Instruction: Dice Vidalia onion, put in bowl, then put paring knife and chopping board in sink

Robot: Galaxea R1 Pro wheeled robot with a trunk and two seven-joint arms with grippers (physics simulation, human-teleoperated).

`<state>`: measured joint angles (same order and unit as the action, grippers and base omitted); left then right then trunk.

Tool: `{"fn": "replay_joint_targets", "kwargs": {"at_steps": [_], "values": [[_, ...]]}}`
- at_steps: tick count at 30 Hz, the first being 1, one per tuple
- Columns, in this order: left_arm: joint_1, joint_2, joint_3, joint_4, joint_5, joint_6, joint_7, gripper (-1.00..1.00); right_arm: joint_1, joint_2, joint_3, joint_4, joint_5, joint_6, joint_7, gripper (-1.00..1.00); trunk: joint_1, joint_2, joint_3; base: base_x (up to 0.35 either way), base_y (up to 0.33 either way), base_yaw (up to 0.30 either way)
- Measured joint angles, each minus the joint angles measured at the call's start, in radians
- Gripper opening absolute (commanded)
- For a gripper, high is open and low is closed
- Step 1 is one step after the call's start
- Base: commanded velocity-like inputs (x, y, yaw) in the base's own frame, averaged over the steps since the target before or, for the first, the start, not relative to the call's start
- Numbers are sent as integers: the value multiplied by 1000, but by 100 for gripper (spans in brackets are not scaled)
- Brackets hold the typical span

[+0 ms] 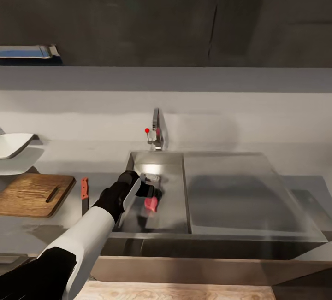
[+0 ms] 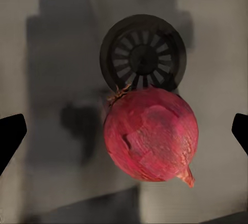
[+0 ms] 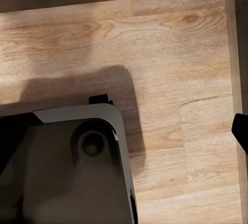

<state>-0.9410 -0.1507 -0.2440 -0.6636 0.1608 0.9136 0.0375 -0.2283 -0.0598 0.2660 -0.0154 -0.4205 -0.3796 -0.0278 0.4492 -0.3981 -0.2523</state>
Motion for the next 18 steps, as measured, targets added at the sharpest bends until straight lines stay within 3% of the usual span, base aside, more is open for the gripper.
{"fn": "replay_joint_targets", "kwargs": {"at_steps": [18], "values": [[0, -2, -11, 35, 0, 0, -3, 100, -1, 0, 0, 0, 0, 0, 0, 100, 0, 0, -23, 19, 0, 0]]}}
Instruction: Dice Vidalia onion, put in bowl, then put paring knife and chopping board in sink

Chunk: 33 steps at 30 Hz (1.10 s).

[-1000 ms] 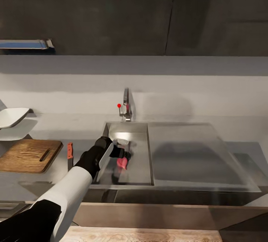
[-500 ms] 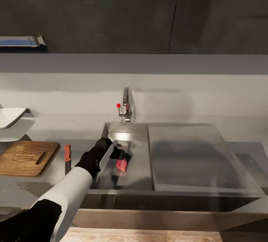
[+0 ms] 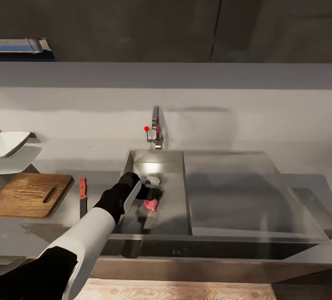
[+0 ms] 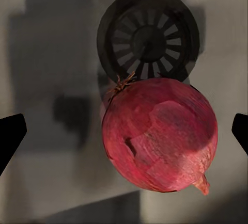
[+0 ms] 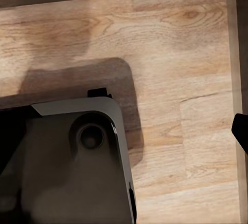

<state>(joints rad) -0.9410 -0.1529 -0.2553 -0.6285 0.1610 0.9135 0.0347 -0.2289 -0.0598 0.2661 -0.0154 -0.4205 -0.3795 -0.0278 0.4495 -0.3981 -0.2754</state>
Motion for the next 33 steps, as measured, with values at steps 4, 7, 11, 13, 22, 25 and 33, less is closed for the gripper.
{"fn": "replay_joint_targets", "kwargs": {"at_steps": [4, 7, 11, 13, 22, 25, 33], "values": [[0, -1, -1, 3, 0, 0, 0, 100, 0, 0, 0, 0, 0, 0, 0, 100, 0, 0, -5, 0, 0, 0], [0, -1, -2, 3, 0, 0, 0, 100, 0, 1, 0, 0, 0, 1, 0, 100, 0, 0, -9, 0, 0, 0], [0, -1, -2, 3, 0, 0, 0, 100, 0, 1, 0, 0, 0, 0, 0, 100, 0, 0, -14, 0, 0, 0], [0, -1, -3, 3, 0, 0, 0, 100, 1, 1, 0, 0, 0, 0, 0, 100, 0, 0, -16, 0, 0, 0], [0, -1, -3, 2, 0, 0, 1, 100, 1, 2, 0, 0, 0, 0, 0, 100, 0, 0, -17, 0, 0, 0], [0, -1, -3, 3, 0, 0, 1, 100, 1, 2, 0, 0, 0, 1, 0, 100, 0, 0, -17, 0, 0, 0], [0, 0, -3, 3, 0, 0, 0, 100, 0, 2, 0, 0, 0, 1, 0, 100, 0, 0, -23, 0, 0, 0]]}}
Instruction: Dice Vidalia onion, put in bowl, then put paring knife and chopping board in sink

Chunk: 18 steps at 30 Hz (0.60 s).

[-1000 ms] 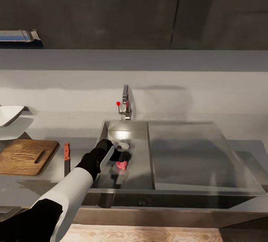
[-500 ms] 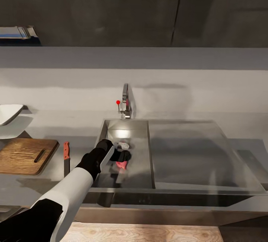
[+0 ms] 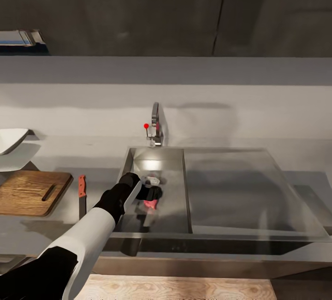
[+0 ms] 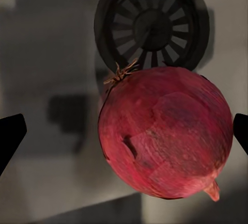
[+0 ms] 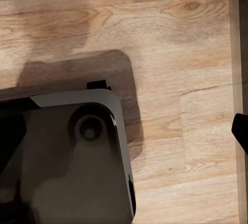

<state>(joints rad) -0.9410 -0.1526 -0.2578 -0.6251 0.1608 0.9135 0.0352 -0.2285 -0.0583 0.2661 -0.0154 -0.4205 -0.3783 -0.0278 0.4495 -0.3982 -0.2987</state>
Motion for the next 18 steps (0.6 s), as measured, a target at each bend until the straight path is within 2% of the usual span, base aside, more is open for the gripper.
{"fn": "replay_joint_targets", "kwargs": {"at_steps": [18], "values": [[0, 0, 0, 0, 0, 0, 0, 100, 0, 0, 0, 0, 0, 0, 0, 100, 0, 0, -10, 0, 0, 0]]}}
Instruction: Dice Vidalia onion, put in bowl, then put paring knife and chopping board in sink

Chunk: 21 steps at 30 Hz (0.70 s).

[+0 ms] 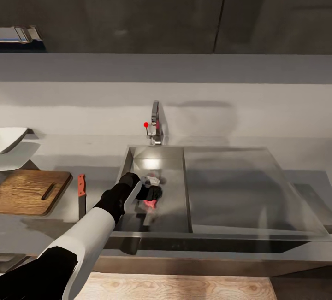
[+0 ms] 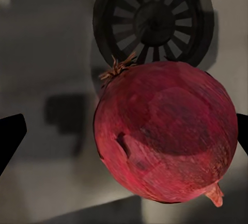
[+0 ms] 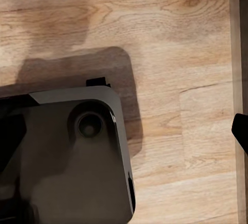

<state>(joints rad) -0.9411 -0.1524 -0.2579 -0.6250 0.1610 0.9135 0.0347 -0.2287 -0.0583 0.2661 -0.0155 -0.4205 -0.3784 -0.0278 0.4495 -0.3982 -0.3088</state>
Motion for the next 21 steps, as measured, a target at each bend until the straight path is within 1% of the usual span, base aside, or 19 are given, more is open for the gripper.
{"fn": "replay_joint_targets", "kwargs": {"at_steps": [12, 16, 21], "values": [[0, 0, 0, 11, 0, -2, 0, 100, 0, 1, 0, 0, 0, 1, 0, 100, 0, 0, -3, 0, 0, 0], [0, 0, -1, 32, -1, -50, 1, 100, 0, 1, 0, 0, 0, 8, 0, 100, 0, 0, -3, 0, 0, 0], [0, -1, -1, 43, -1, -69, 1, 100, 0, 0, 0, 0, 0, 11, 0, 100, 0, 0, -3, 0, 0, 0]]}}
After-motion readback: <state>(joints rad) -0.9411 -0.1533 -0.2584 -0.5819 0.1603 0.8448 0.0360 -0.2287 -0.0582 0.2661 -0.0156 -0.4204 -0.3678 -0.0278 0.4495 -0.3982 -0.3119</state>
